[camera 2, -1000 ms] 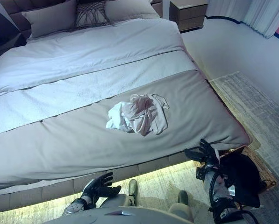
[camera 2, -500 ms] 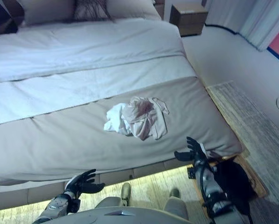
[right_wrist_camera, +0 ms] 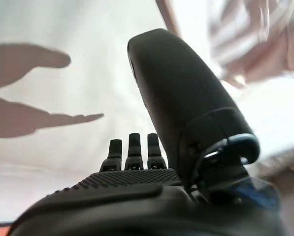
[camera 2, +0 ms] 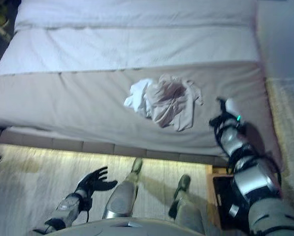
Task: Pick up the clothes from the bed and place them into the basket
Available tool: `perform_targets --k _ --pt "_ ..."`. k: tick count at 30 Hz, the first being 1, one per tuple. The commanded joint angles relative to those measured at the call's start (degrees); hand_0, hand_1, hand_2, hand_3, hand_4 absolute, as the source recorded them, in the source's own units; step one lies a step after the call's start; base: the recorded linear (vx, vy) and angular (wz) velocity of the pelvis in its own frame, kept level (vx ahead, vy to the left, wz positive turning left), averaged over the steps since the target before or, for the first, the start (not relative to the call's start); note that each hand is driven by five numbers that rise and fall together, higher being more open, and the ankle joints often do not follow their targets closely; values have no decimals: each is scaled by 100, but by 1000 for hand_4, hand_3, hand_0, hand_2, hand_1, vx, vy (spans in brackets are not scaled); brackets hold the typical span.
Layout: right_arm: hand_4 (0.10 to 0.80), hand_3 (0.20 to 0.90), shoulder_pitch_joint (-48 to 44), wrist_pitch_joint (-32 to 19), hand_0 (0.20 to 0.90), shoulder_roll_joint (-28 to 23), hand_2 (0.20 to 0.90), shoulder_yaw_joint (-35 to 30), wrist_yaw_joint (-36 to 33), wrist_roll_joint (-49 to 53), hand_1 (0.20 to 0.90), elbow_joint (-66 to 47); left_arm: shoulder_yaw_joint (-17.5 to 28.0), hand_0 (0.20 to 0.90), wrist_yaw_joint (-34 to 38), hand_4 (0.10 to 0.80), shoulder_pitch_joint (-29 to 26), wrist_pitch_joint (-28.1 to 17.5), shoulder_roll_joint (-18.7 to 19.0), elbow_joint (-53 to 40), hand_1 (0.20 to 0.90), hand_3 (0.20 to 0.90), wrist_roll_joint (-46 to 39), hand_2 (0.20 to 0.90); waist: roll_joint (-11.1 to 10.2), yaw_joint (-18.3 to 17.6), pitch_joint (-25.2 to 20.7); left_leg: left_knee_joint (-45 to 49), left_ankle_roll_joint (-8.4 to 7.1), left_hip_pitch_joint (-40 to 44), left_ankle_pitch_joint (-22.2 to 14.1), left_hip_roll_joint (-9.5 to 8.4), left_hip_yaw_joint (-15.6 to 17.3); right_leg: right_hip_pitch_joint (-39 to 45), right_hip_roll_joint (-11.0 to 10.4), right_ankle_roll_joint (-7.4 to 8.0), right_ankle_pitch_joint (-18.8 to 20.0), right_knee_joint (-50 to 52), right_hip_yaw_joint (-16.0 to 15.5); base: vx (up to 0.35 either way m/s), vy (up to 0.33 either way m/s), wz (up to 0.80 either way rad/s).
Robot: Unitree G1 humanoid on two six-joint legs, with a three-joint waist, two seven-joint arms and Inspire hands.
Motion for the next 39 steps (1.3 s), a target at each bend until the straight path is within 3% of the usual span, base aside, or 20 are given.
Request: perform_targets --k 1,6,10,11,13,17,18,19,24,32,35,39 --pt "800 900 -581 -422 900 -95 900 396 -191 -14 900 -516 -132 900 189 800 -63 -321 587 -297 900 900 -348 900 -293 131 82 1073 352 -901 -431 -519 86 -688 -567 91 -344 1271 227 -18 20 6" --pt "800 900 -1088 -561 900 -347 900 694 72 47 900 -843 28 900 221 800 28 -331 777 -1041 900 900 -758 900 -236 262 284 1936 560 -1873 -621 -776 -58 -1806 -600 13 -639 2332 423 25 38 10" --pt "800 900 -1300 -73 900 -385 900 687 284 45 900 -588 56 900 167 800 58 -305 874 -1282 900 900 -955 900 -170 319 368 2229 611 -2221 -671 -829 -65 -2190 -648 7 -728 2703 513 46 10 13" --pt "800 900 -1464 447 900 -381 900 727 723 31 900 -337 79 900 89 800 53 -312 959 -1420 900 900 -1023 900 -123 370 438 2484 666 -2438 -894 -831 -54 -2458 -674 46 -988 3092 606 74 -13 -2" --pt "800 900 -1507 581 900 -373 900 785 971 212 900 -180 72 900 57 800 39 -311 1015 -1547 900 900 -1114 900 -77 390 494 2559 697 -2596 -880 -850 -54 -2619 -682 30 -1014 3212 625 31 -6 -1" --pt "800 900 -1611 1313 900 -351 900 846 1209 313 900 242 50 900 10 800 11 -250 1141 -1798 900 900 -1360 900 75 429 592 2742 757 -2950 -847 -895 -47 -2974 -714 -22 -1053 3459 654 -18 3 -3" --pt "635 735 -1663 1473 759 -345 759 822 1132 419 759 335 52 900 -12 800 2 -237 1178 -1832 900 900 -1399 900 111 430 626 2768 771 -3003 -846 -899 -50 -3038 -708 -37 -1059 3499 660 -16 -5 6" --pt "100 200 -1696 1520 300 -339 300 781 1047 523 300 418 52 900 -16 800 0 -205 1209 -1867 900 900 -1416 900 133 430 644 2761 780 -3018 -836 -896 -50 -3063 -693 -51 -1061 3514 656 -14 -8 9" --pt "100 200 -1545 1202 300 -391 300 428 630 1202 300 378 124 900 54 800 148 -101 1372 -2087 900 900 -1421 900 135 428 680 2536 763 -2775 -798 -834 -54 -2805 -642 -75 -1024 3283 559 24 -40 4" --pt "100 200 -948 135 300 -491 300 -496 72 2523 300 99 89 900 -95 800 287 -360 1276 -1960 900 900 -1233 900 -27 319 517 2094 618 -2087 -798 -679 -88 -1916 -419 -118 -853 2453 347 48 -68 -4" --pt "100 200 -442 -726 300 -472 300 -1325 -41 3683 300 -200 86 900 -74 800 416 -496 1154 -1907 900 900 -1065 900 -159 236 383 1751 549 -1703 -637 -633 -26 -1371 -308 -178 -646 1956 219 -29 -41 1" --pt "100 200 106 -1498 300 -314 300 -2114 -64 4226 300 -745 81 900 -15 800 598 -710 929 -1790 900 900 -871 900 -287 148 178 1436 473 -1238 -669 -524 53 -850 -263 -170 -632 1574 206 61 -13 -3"
